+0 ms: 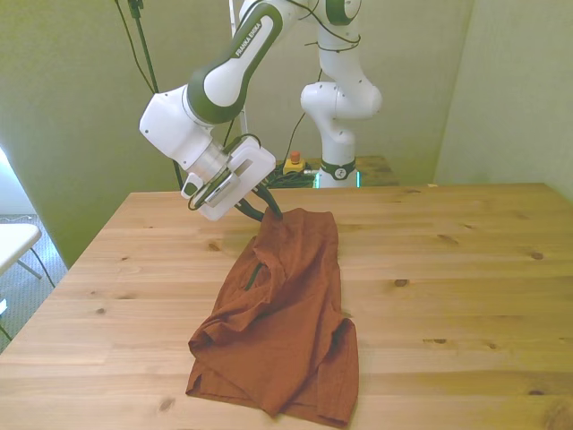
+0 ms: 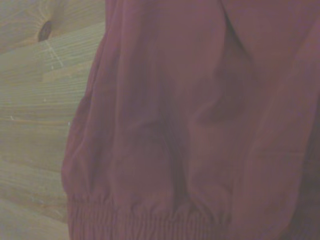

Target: Unfold the shorts

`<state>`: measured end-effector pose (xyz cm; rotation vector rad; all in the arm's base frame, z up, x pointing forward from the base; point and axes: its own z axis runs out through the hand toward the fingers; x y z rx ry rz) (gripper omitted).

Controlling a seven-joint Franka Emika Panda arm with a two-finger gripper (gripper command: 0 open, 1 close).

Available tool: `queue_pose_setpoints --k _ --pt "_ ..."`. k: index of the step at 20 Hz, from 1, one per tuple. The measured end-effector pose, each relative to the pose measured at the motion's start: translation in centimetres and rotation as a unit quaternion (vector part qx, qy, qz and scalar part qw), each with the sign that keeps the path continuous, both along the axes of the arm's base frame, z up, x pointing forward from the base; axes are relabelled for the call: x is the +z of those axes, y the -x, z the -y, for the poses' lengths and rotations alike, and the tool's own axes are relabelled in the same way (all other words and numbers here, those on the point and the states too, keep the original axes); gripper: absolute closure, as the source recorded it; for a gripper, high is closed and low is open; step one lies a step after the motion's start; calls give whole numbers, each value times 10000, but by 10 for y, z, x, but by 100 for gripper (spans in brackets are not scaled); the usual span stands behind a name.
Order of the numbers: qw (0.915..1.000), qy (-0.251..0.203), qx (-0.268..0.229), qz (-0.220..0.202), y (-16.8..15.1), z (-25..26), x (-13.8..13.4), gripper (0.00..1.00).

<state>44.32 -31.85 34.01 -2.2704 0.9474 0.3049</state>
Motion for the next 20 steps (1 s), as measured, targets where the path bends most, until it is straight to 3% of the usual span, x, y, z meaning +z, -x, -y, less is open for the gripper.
queue_pose_setpoints --k 6,17,18,20 --pt "10000 15 11 57 -2 2 5 100" --pt "9942 123 824 674 -11 -83 94 100" --pt "9932 154 919 691 -10 -94 96 0" --pt "9906 283 1112 747 -12 -115 97 0"
